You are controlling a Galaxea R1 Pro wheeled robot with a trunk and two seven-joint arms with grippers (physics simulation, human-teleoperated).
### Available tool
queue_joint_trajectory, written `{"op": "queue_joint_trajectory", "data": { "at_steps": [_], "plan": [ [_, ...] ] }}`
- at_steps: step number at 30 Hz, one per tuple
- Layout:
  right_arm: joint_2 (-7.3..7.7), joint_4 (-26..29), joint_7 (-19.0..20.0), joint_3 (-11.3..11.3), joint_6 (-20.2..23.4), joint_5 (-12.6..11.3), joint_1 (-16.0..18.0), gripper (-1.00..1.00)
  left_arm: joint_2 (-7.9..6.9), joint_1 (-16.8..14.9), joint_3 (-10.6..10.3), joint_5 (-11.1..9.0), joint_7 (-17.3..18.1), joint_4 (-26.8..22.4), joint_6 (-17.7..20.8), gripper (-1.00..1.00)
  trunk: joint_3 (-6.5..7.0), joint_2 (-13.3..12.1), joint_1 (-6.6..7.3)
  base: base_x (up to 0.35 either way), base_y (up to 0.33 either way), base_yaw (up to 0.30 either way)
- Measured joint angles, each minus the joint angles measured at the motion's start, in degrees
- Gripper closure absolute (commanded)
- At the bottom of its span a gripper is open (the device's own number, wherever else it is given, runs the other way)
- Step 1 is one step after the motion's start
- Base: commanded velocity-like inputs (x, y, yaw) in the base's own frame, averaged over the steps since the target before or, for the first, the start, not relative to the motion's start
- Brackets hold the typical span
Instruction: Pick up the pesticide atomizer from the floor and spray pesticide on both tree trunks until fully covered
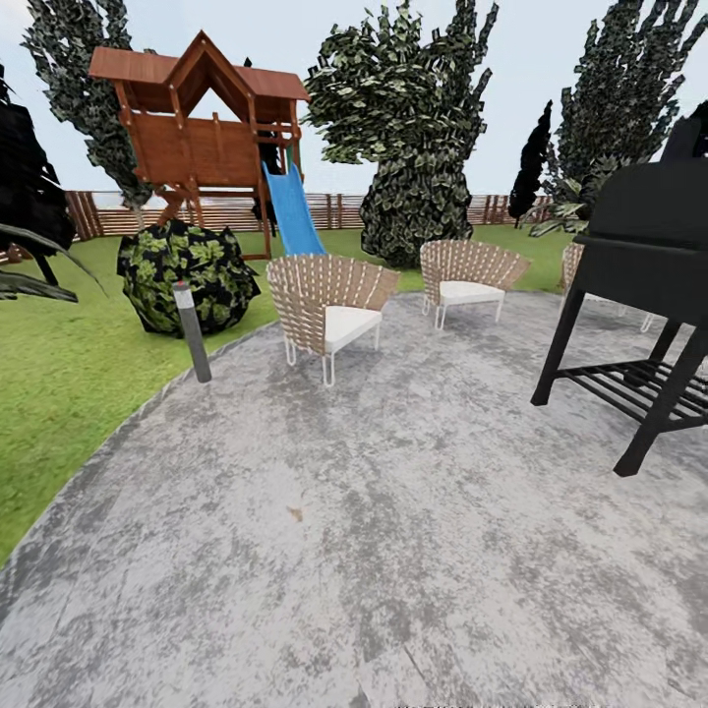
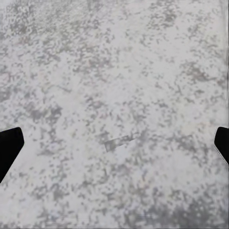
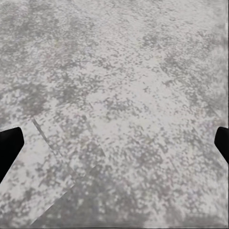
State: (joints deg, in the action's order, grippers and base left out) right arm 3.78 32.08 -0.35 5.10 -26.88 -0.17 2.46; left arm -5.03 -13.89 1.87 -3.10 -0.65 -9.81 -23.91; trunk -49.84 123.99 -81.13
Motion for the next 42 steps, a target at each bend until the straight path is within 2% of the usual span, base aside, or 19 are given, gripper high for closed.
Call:
{"op": "queue_joint_trajectory", "data": {
  "at_steps": [42],
  "plan": [
    [0.00, 0.3, 0.0, 0.0, 0.0, 0.0, 0.0, -1.00, 0.28, 0.0, 0.0, -0.2, -0.1, 0.1, 0.0, -1.00, 0.00, 0.0, 0.00, 0.000, 0.000, -0.268]
  ]
}}
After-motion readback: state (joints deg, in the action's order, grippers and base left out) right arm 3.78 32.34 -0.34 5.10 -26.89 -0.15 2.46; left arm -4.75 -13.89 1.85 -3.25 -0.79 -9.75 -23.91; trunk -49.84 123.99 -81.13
